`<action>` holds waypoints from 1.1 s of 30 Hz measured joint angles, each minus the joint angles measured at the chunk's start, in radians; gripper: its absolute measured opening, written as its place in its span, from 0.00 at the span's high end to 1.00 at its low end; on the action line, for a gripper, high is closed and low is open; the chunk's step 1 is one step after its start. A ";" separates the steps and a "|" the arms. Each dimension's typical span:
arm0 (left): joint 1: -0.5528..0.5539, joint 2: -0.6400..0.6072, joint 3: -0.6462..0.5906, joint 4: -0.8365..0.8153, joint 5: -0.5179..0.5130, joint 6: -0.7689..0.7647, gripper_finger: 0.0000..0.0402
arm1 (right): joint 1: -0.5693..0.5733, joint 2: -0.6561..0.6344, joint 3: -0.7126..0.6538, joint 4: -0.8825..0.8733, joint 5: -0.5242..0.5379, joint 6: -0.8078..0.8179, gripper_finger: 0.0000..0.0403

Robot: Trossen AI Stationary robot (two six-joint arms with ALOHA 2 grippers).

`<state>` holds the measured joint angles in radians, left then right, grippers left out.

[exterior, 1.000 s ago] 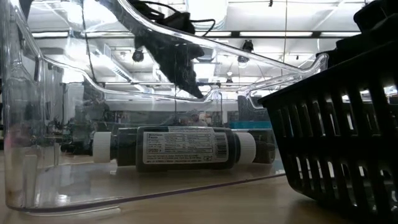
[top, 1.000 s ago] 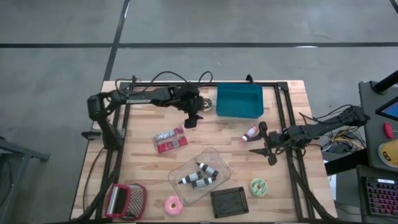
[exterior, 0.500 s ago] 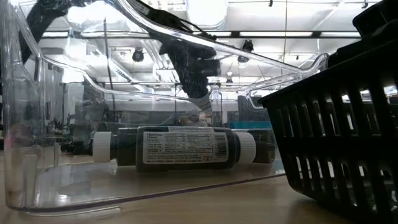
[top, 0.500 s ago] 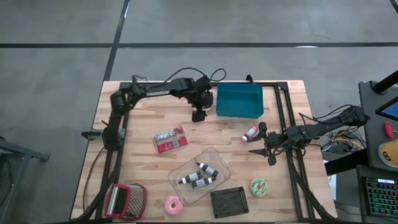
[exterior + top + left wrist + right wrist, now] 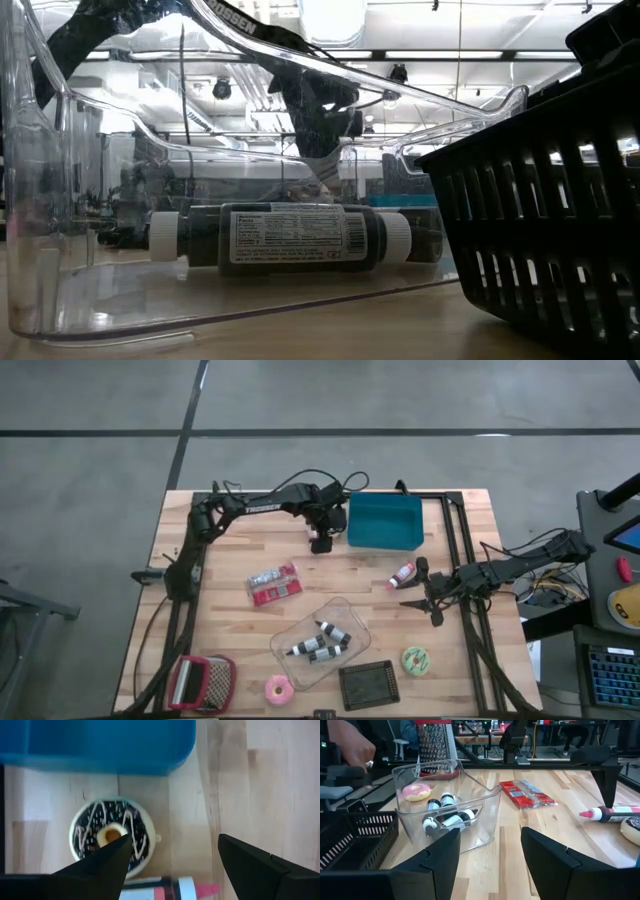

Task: Pick & Place Food Item
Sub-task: Put the black donut into the black basket

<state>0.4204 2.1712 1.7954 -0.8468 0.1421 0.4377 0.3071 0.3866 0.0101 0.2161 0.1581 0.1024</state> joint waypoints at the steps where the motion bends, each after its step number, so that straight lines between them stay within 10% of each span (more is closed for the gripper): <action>1: 0.003 0.000 0.001 -0.009 0.000 -0.002 0.24 | 0.000 0.000 0.000 0.000 0.000 0.000 0.48; 33: 0.028 0.196 0.241 -0.201 -0.053 -0.011 0.25 | 0.000 0.000 0.001 -0.002 0.000 -0.010 0.48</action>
<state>0.4484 2.3669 2.0369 -1.0477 0.0891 0.4267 0.3069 0.3866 0.0109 0.2138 0.1581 0.0920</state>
